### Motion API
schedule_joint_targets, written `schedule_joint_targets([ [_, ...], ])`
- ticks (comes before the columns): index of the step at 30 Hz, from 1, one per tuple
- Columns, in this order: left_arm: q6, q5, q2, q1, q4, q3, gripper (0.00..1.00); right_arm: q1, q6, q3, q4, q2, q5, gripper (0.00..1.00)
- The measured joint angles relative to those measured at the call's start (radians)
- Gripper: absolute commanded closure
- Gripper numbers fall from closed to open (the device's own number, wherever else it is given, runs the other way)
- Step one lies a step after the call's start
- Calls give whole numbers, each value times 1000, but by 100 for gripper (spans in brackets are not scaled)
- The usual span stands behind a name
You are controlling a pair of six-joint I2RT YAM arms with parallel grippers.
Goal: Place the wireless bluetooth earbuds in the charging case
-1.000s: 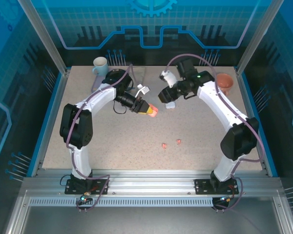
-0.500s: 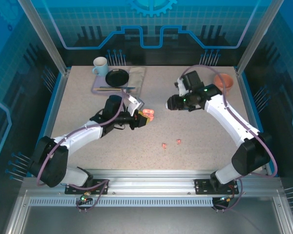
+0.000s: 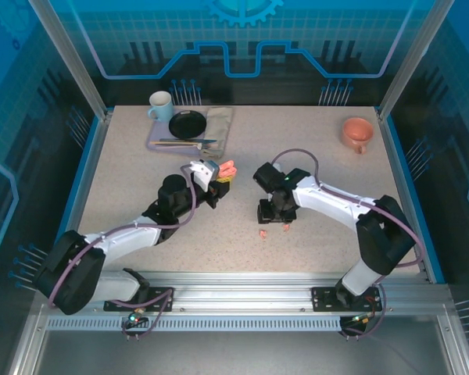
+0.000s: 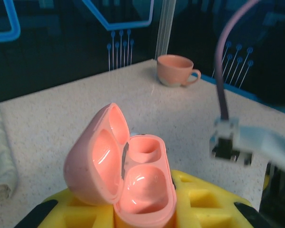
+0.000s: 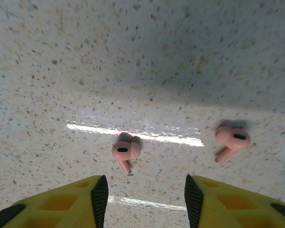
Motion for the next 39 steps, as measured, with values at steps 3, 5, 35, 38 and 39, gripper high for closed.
schedule_joint_targets([
  [3, 4, 27, -32, 0, 14, -15, 100, 34, 61, 0, 11, 35, 13, 52],
  [5, 9, 60, -54, 0, 16, -21, 100, 52, 99, 0, 18, 58, 20, 52],
  [35, 10, 199, -138, 0, 14, -23, 100, 68, 218, -5, 66, 185, 34, 58],
  [38, 10, 199, -138, 0, 9, -23, 100, 68, 218, -5, 69, 185, 34, 64],
  [39, 10, 199, -138, 0, 7, -23, 100, 68, 218, -5, 69, 185, 34, 65],
])
